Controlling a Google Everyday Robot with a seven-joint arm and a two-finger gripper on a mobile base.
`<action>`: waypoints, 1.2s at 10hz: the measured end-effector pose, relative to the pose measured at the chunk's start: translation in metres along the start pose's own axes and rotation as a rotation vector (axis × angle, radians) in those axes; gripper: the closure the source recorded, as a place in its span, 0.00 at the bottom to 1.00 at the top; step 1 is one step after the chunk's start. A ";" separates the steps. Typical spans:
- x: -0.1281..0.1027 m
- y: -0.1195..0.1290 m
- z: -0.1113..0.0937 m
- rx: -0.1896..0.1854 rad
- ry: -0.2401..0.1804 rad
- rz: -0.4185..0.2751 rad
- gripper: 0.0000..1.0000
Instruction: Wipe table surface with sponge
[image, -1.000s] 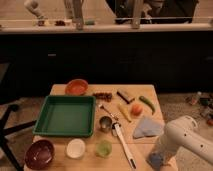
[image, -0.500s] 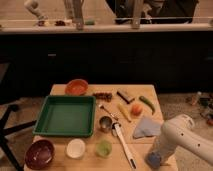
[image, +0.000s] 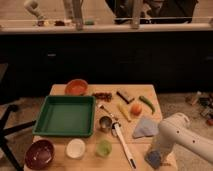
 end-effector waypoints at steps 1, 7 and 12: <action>0.000 0.000 0.000 -0.001 0.000 -0.002 1.00; 0.008 -0.015 0.000 0.000 -0.002 -0.007 1.00; -0.014 -0.018 0.004 -0.026 -0.024 -0.032 1.00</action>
